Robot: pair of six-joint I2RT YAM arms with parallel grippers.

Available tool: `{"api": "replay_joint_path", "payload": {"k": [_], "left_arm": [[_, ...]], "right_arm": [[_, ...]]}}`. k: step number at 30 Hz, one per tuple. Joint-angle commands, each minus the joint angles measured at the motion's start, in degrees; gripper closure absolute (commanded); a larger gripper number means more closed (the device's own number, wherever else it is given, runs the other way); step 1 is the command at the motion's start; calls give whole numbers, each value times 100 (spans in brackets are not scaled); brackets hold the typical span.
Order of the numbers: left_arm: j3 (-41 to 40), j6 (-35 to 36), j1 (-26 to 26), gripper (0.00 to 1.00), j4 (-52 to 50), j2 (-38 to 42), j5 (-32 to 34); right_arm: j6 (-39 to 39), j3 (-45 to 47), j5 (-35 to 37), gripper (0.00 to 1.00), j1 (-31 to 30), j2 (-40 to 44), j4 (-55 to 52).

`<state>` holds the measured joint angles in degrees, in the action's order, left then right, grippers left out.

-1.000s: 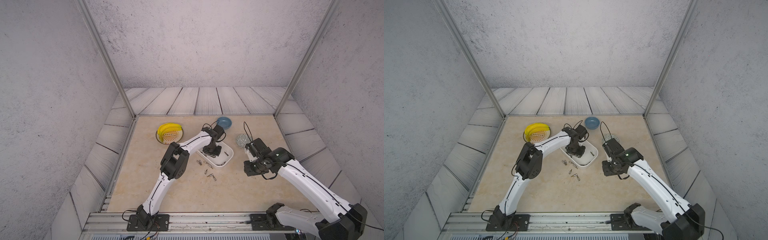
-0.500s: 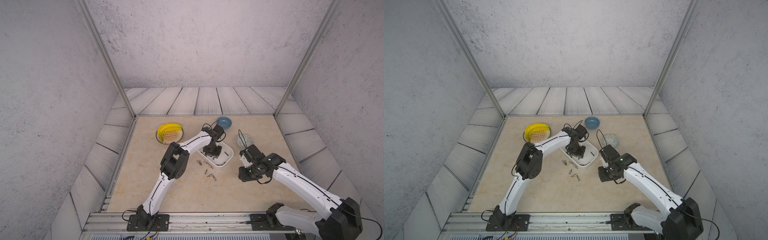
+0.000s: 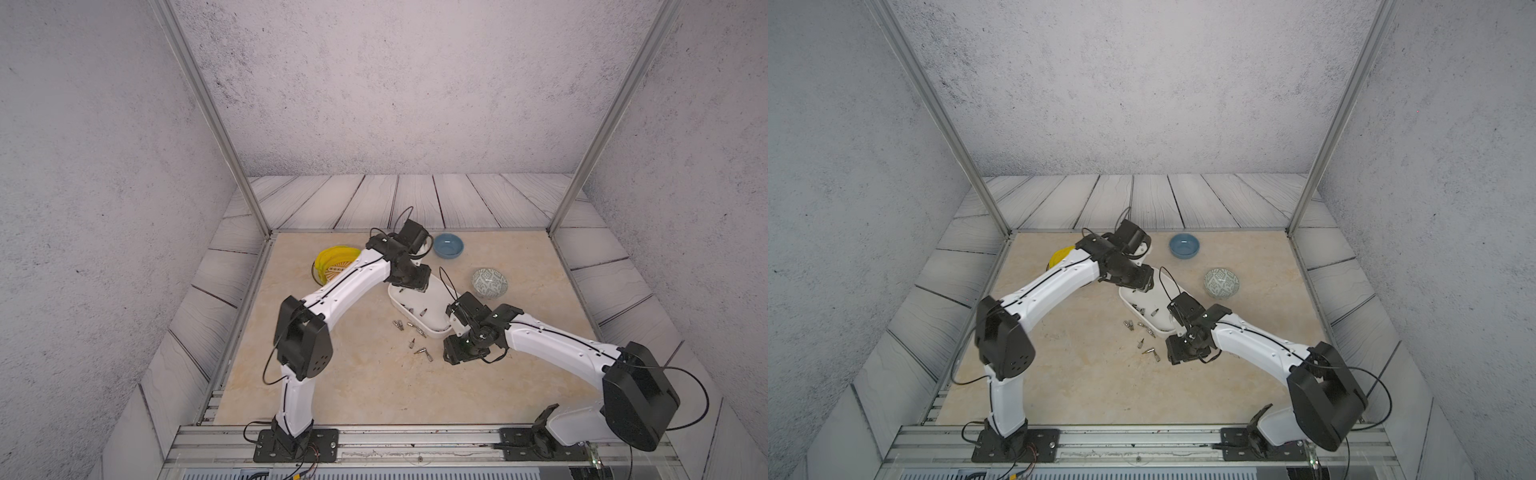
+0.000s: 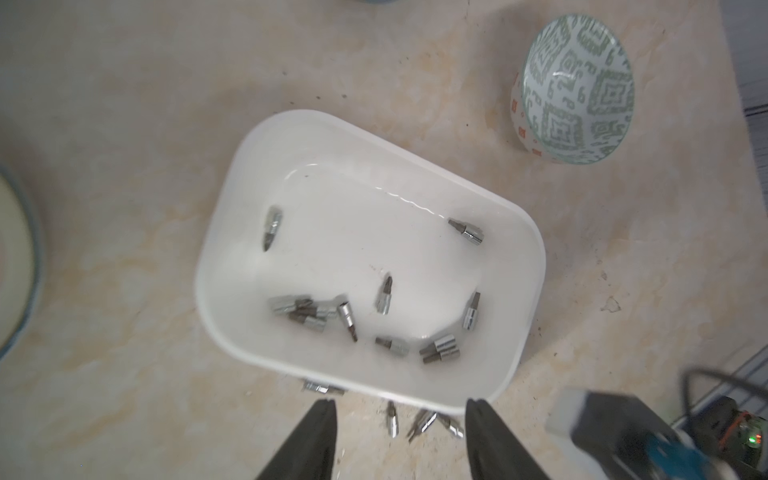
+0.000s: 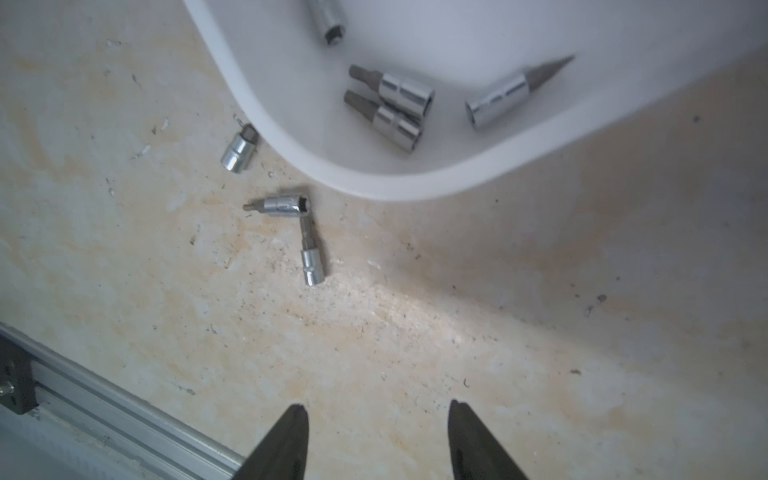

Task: Put the bit on the desktop into the storage box
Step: Place the screwdriver bit in the storage box, then pick up the screwdriver bit from the center of the board.

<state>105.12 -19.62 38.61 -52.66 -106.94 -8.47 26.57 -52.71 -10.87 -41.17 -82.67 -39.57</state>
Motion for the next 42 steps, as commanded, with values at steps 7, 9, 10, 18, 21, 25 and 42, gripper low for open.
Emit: {"api": "replay_joint_path", "payload": {"k": [7, 9, 10, 18, 21, 25, 42], "left_arm": [[-2525, -178, -476, 42, 356, 1615, 298], [-2855, -231, -503, 42, 401, 1748, 229], [-2973, -252, -506, 43, 390, 1779, 185], [-3733, -325, -507, 43, 590, 1974, 69], [-3940, -356, -511, 43, 667, 1978, 147], [-4146, -400, -512, 43, 822, 1932, 111], [-4351, -446, -530, 43, 892, 1989, 117]], "right_arm": [[-322, -829, -8, 39, -126, -1110, 241], [-357, -1002, 88, 39, -120, -1305, 239], [-386, -1112, 134, 39, -95, -1412, 215], [-725, -2038, 413, 39, 86, -2132, -138], [-858, -2315, 560, 39, 152, -2232, -329], [-913, -2338, 593, 41, 43, -2158, -418], [-297, -1252, 1257, 51, -870, -1576, -253]]}}
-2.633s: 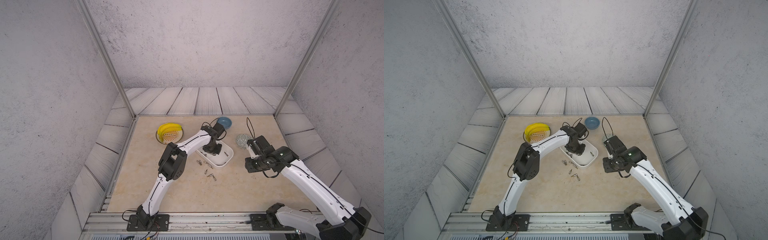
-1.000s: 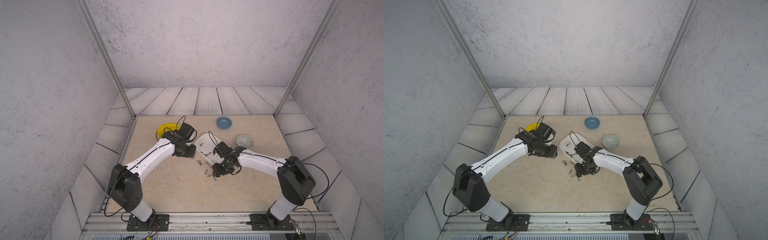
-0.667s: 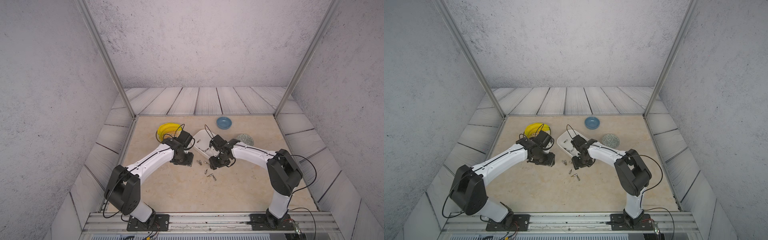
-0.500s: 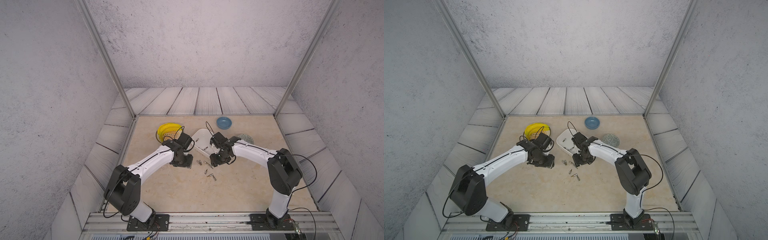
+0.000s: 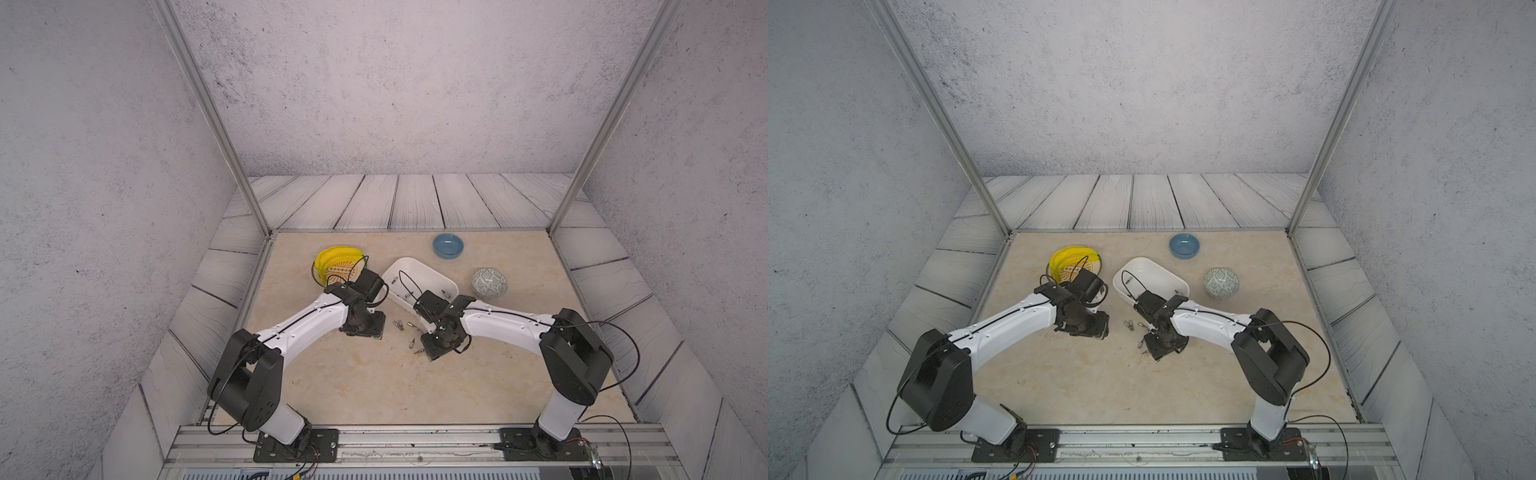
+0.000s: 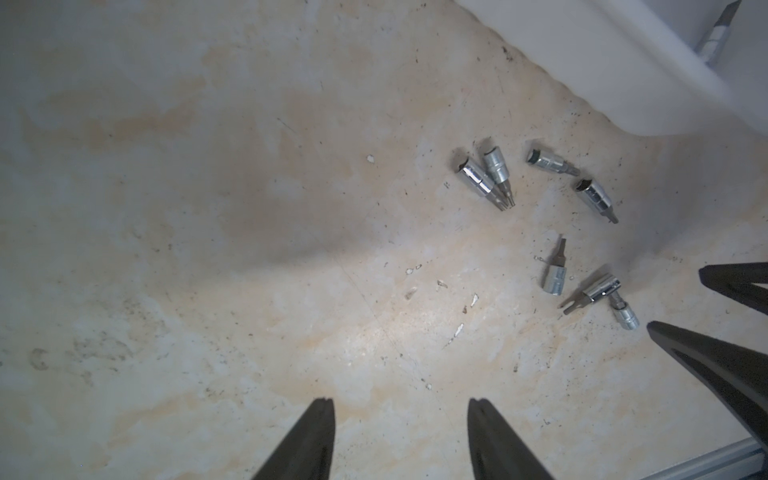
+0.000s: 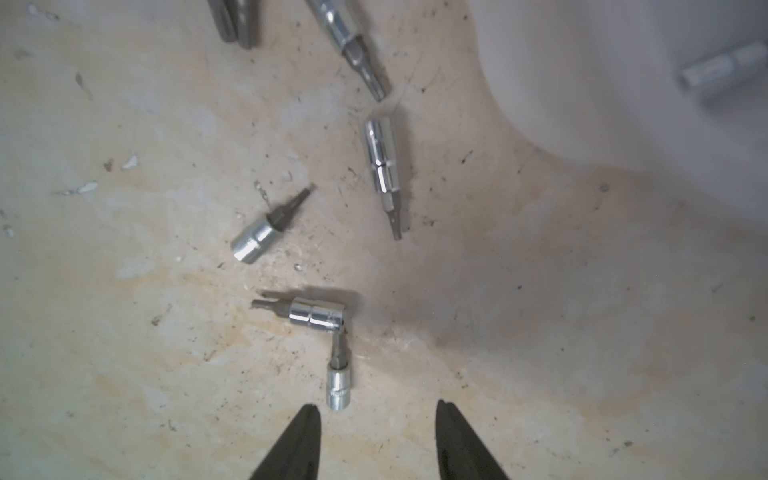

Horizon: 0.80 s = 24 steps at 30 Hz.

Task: Put the bit on the desktop into the storage box
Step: Pick up the screwdriver bit from the center of the board.

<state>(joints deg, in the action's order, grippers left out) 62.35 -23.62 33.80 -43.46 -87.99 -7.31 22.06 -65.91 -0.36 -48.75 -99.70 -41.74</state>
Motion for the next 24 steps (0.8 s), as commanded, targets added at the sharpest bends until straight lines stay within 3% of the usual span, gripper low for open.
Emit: {"api": "replay_joint_path", "payload": {"k": [1, 24], "left_arm": [[-75, -55, -49, 43, -28, 95, 2], [-266, -72, -49, 43, -6, 168, 37]], "right_arm": [[164, 69, 218, 51, -145, 101, -41], [237, 26, 238, 62, -363, -524, 120]]}}
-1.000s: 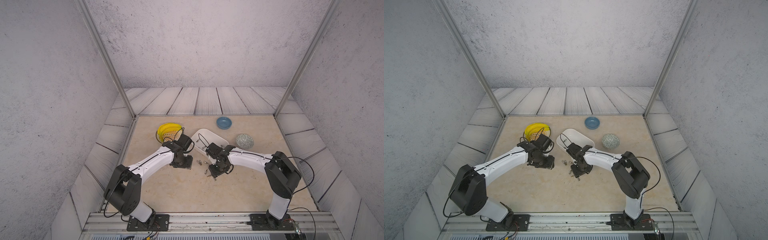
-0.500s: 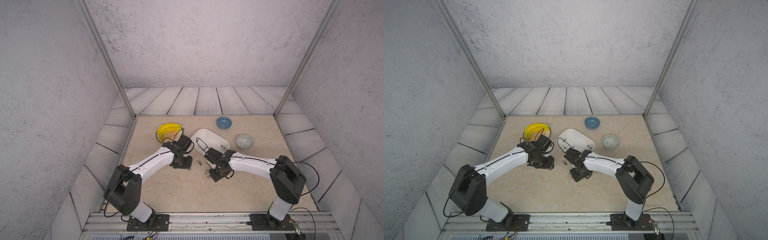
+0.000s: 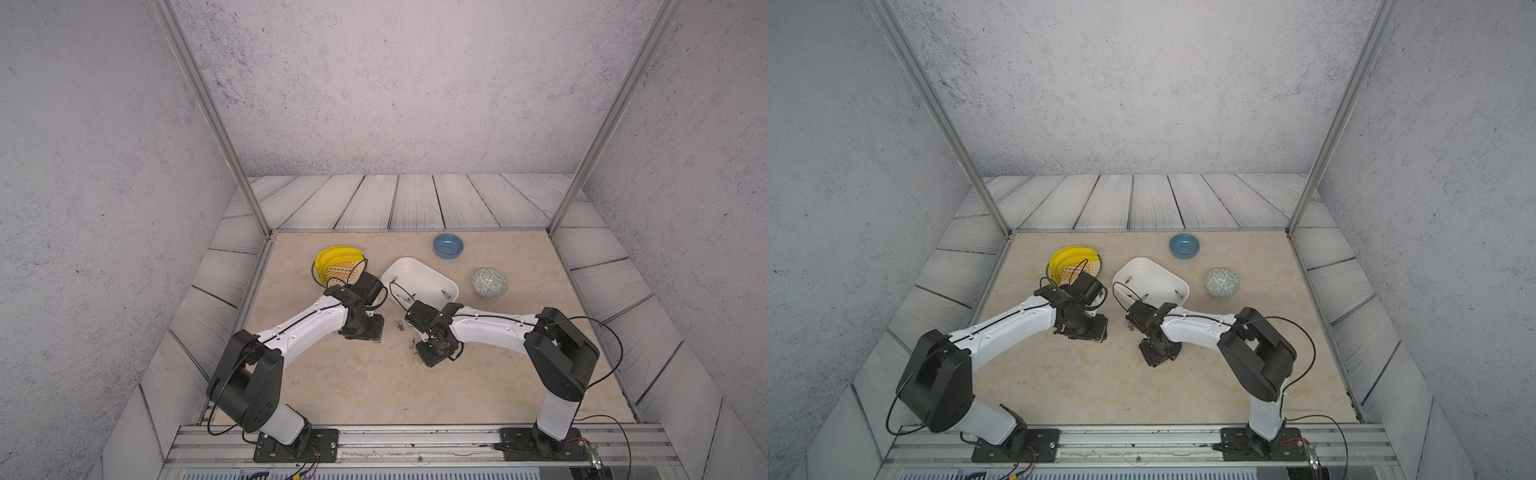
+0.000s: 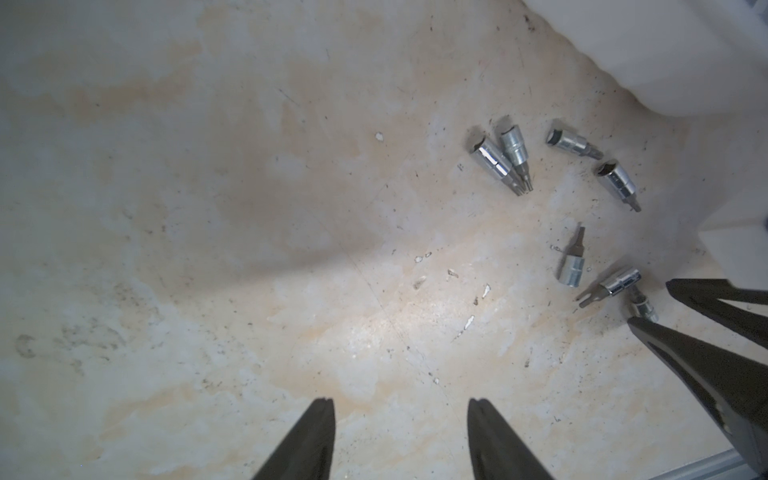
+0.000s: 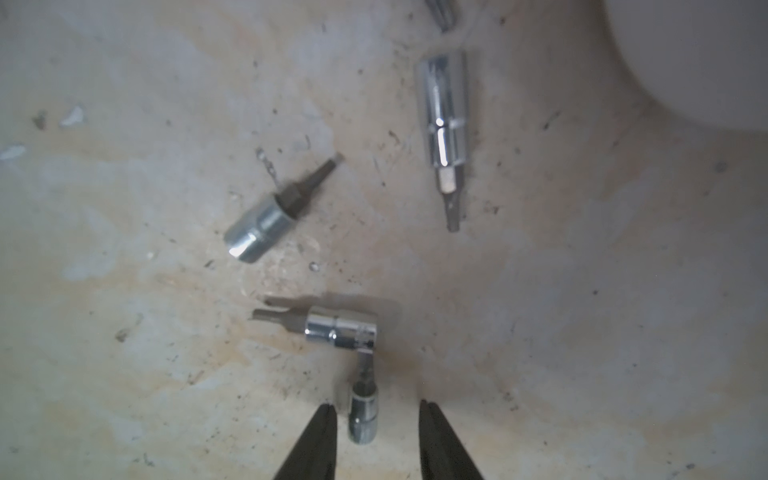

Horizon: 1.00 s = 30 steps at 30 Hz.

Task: Put the bit on the desktop into the storage box
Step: Pick up the screwdriver bit from the center of the board.

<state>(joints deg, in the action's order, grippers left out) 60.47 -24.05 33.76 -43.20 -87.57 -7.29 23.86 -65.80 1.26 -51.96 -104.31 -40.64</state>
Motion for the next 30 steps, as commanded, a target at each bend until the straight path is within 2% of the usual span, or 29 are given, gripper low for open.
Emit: {"api": "replay_joint_path", "payload": {"k": [1, 9, 15, 20, 26, 30], "left_arm": [[-75, -27, -45, 43, -41, 127, 34], [-94, -37, -49, 43, -35, 131, 35], [-119, -59, -54, 43, -23, 138, 21], [-146, -73, -52, 43, 14, 142, -18], [-178, -60, -45, 43, 28, 184, -66], [-317, -9, -10, 45, 237, 372, -132]], "right_arm": [[58, 6, 76, 63, -41, -71, 13], [69, 3, 71, 67, -68, -173, 30], [119, 72, 81, 79, -103, -170, 48], [115, 76, 92, 84, -112, -216, 48], [92, -68, 220, 100, -112, -114, -164], [119, -180, 358, 100, -104, 292, -439]]}}
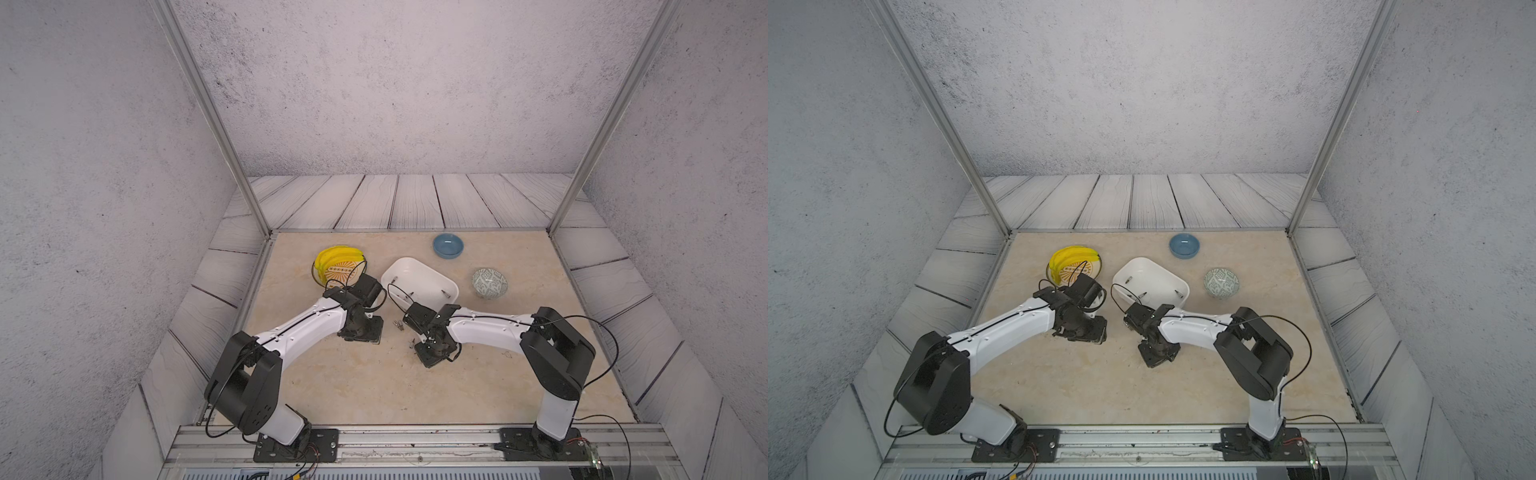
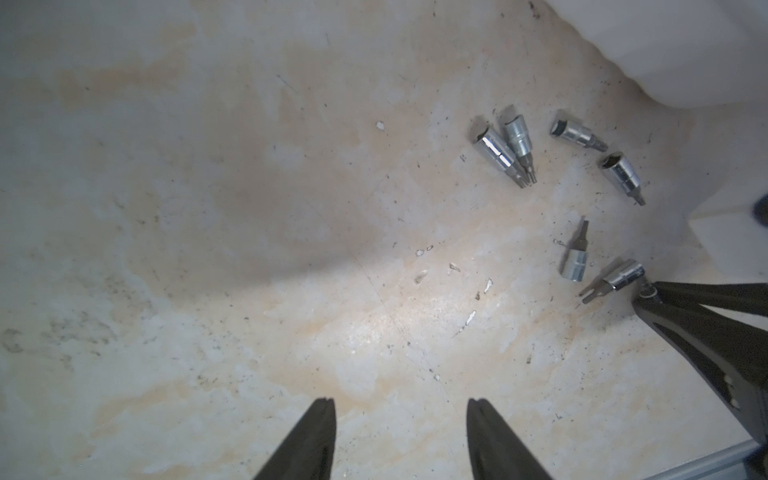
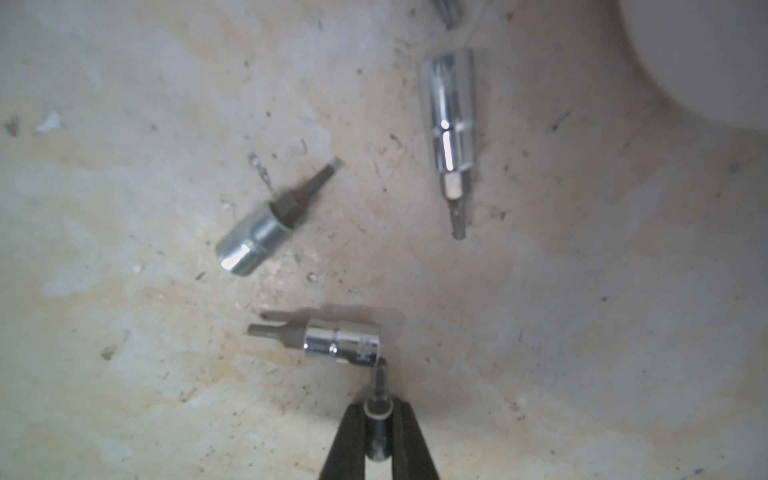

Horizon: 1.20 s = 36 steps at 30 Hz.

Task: Put the bit on the desktop into the storage box
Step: Pick up the screwdriver bit from the center of the board, then place the screwdriver bit in the storage box.

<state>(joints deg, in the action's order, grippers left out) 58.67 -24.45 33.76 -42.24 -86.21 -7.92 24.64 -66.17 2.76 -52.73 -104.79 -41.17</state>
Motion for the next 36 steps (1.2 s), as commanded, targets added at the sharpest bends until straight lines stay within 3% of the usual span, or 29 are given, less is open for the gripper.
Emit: {"api": "replay_joint_path", "payload": {"k": [1, 6, 11, 21, 29, 36], "left_arm": [[-197, 38, -1, 45, 213, 295, -84], [-313, 29, -1, 45, 300, 450, -122], [-358, 12, 23, 46, 295, 456, -201], [-511, -145, 203, 46, 363, 563, -192], [-541, -191, 315, 46, 440, 492, -208], [-541, -227, 385, 46, 491, 457, -201]], "right_arm": [[41, -203, 251, 100, -27, 455, -488], [-65, -754, 618, 100, 60, 961, -1178], [-456, -1610, 979, 100, 399, 947, -1640], [-1489, -3489, 341, 100, 1693, -520, -1973], [-1693, -4270, -102, 100, 2020, -1788, -2124], [-1752, -4593, -274, 100, 2055, -2366, -2355]]}}
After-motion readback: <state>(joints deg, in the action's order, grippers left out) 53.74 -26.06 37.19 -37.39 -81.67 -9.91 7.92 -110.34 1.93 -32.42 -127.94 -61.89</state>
